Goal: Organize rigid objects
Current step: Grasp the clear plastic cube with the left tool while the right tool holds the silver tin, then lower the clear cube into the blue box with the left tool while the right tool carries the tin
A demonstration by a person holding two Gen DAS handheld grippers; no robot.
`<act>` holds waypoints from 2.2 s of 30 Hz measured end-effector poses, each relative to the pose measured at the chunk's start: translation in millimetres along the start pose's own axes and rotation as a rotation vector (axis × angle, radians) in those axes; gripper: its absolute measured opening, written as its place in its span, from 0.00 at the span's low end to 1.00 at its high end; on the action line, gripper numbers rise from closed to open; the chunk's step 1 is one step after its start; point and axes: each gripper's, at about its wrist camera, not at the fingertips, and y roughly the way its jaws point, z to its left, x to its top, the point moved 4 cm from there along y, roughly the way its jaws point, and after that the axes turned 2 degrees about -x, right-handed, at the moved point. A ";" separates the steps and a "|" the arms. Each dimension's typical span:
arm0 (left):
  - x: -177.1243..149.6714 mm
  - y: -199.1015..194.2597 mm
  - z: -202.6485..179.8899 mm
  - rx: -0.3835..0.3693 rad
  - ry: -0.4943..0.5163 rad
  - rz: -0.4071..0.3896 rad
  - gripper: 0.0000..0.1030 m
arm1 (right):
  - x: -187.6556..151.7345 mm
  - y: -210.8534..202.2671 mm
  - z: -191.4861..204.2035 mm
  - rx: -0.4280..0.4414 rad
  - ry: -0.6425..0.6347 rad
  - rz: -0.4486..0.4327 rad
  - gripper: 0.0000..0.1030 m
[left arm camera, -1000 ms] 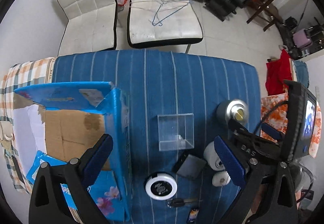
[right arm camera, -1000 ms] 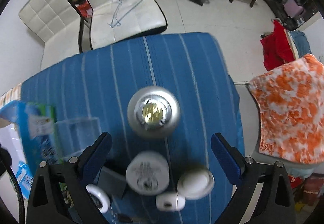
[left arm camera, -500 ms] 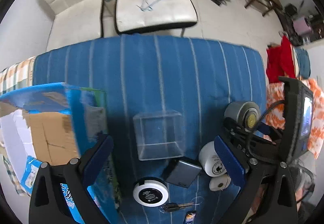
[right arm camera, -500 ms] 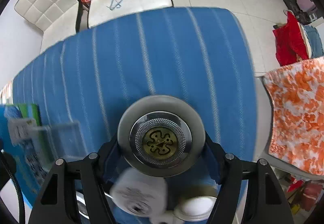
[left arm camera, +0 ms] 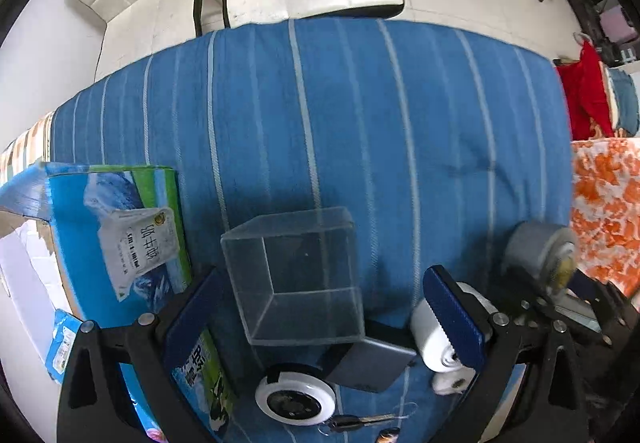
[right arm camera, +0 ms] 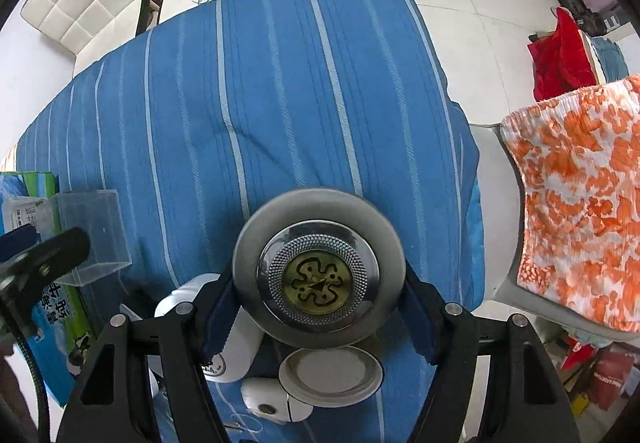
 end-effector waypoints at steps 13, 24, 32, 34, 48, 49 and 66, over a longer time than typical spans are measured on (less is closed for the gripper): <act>2.4 41.3 20.0 -0.041 -0.044 0.022 0.59 | 9.6 -3.8 16.6 -0.043 -0.012 0.019 0.73; -20.9 25.6 19.3 -0.040 -0.032 -0.044 0.59 | 14.8 2.9 21.2 -0.079 0.016 0.008 0.71; -39.8 -26.3 19.4 -0.082 -0.008 -0.118 0.59 | 4.4 -27.5 31.0 -0.045 0.013 -0.039 0.71; -46.9 -41.8 26.8 -0.106 -0.013 -0.134 0.59 | -0.3 -47.7 36.3 -0.024 0.006 -0.068 0.71; -104.3 -106.3 177.9 -0.210 -0.119 -0.236 0.59 | -61.4 -156.1 189.8 0.085 -0.181 -0.206 0.71; -106.9 -104.1 192.0 -0.211 -0.134 -0.234 0.59 | -65.2 -157.5 206.7 0.092 -0.192 -0.208 0.71; -82.3 -3.8 318.6 -0.315 -0.236 -0.061 0.59 | -65.3 -47.7 400.1 0.074 -0.414 -0.075 0.71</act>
